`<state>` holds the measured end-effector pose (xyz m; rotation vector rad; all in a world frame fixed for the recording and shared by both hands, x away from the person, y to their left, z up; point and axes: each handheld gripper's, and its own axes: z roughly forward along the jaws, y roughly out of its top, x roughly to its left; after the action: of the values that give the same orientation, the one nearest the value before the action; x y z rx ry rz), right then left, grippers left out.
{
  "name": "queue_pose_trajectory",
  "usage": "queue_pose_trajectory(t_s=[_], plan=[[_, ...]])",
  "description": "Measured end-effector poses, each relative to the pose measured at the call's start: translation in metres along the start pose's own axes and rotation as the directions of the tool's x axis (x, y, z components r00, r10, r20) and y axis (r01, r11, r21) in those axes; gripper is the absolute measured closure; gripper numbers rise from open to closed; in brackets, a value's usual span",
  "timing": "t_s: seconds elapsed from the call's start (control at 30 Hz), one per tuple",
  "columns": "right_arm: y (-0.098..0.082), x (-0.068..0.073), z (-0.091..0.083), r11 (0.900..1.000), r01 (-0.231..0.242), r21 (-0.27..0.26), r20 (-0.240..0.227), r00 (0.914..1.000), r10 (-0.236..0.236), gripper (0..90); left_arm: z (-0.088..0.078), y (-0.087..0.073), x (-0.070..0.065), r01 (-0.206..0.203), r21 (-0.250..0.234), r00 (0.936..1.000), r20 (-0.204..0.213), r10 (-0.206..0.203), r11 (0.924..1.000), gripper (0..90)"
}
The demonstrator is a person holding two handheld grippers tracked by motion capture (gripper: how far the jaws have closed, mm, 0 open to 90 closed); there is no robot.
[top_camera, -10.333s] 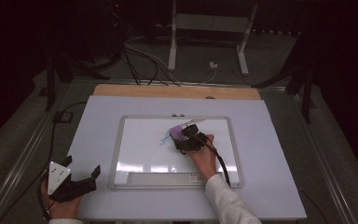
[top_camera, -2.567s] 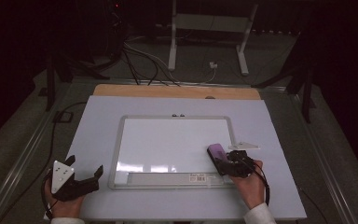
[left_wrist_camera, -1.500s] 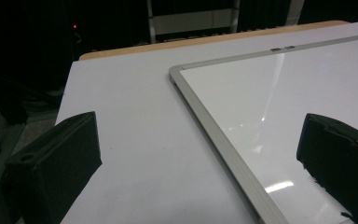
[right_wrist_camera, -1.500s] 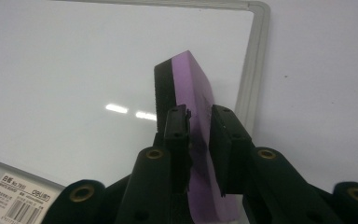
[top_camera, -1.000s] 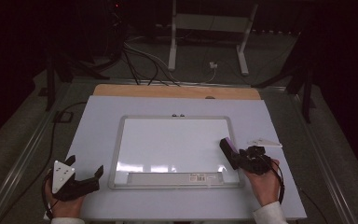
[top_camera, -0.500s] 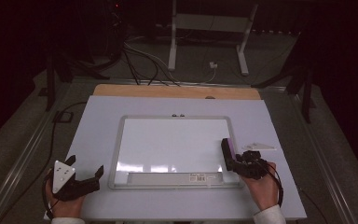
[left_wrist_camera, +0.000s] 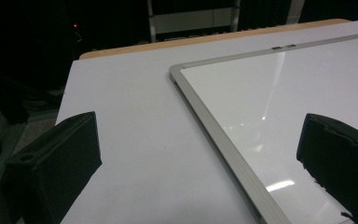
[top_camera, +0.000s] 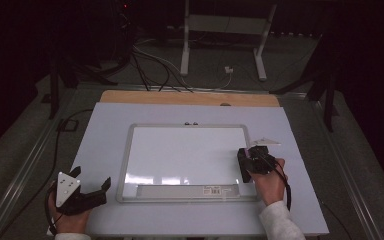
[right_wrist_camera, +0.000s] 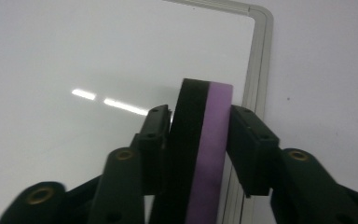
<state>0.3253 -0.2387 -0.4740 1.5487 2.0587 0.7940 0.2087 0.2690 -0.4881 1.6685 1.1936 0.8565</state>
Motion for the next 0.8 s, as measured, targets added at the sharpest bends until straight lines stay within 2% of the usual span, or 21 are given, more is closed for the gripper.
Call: queue_pose_trajectory(t_s=[0.23,0.47,0.67,0.8], plan=[[-0.007,0.007,-0.005,0.999,-0.032,-0.013,0.031,0.9990,0.032,63.6,0.000,0.001,-0.001,-0.004,-0.001,1.0000,-0.001,0.004,1.0000,0.5],[-0.016,0.009,-0.014,0.998,-0.061,-0.017,0.026,0.9977,0.062,63.6,0.000,0.001,-0.002,-0.006,0.002,1.0000,-0.002,0.006,1.0000,0.5],[-0.021,0.012,-0.020,0.996,-0.088,-0.010,0.040,0.9953,0.088,63.7,0.001,0.001,-0.003,-0.008,0.001,1.0000,-0.001,0.008,1.0000,0.5],[-0.023,0.012,-0.022,0.996,-0.091,-0.008,0.045,0.9948,0.091,63.6,0.000,0.001,-0.002,-0.007,0.000,1.0000,-0.002,0.007,1.0000,0.5]])
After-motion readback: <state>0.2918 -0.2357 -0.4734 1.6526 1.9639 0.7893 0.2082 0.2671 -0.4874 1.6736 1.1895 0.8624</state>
